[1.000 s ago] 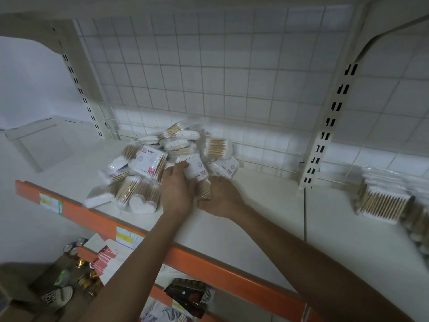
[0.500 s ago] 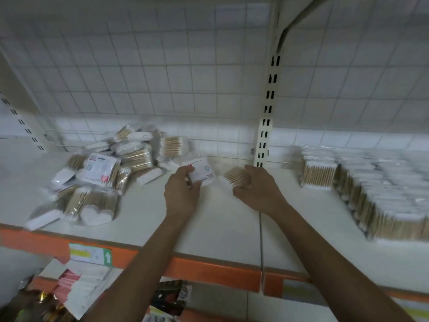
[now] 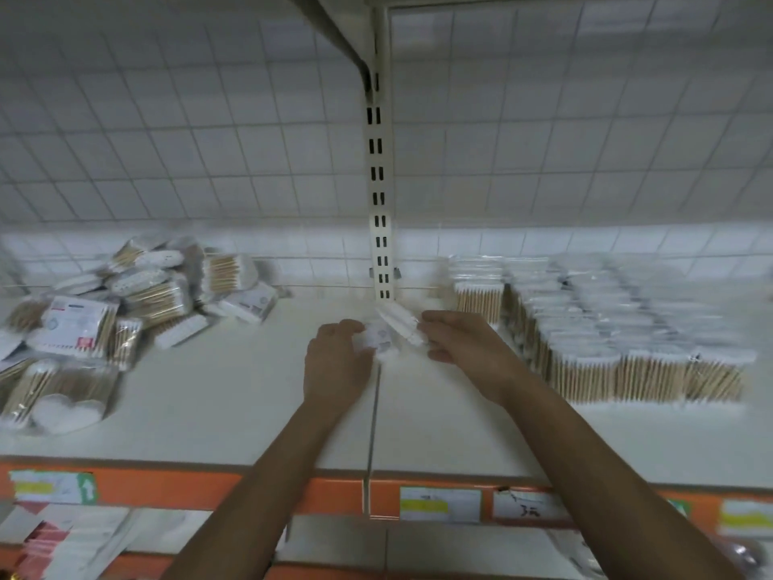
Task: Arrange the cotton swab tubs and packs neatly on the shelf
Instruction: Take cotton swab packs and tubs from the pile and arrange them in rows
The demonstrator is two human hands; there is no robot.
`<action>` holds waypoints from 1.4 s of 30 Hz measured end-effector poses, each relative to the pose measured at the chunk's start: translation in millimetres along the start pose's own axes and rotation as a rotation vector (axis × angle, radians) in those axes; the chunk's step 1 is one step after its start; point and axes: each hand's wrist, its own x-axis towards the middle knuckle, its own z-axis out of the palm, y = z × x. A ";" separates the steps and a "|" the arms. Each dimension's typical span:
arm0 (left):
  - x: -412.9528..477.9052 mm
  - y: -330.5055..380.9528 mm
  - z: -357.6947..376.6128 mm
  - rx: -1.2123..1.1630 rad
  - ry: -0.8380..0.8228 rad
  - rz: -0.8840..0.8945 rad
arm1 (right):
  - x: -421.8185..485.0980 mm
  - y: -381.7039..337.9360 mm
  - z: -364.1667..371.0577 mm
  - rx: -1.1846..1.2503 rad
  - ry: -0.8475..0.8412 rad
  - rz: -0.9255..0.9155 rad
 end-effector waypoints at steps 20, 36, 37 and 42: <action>-5.4 63.6 16.9 -0.567 -0.173 0.039 | -4.6 -7.2 -52.6 -0.069 0.046 -0.044; -5.6 84.1 17.5 -0.717 -0.188 0.060 | 8.8 9.2 -50.3 -0.160 0.132 -0.224; -4.2 82.5 18.5 -0.714 -0.181 0.048 | 11.2 8.7 -53.1 -0.225 0.140 -0.250; -1.4 80.8 19.3 -0.947 -0.270 -0.054 | 19.3 -9.8 -73.8 -0.637 0.281 -0.363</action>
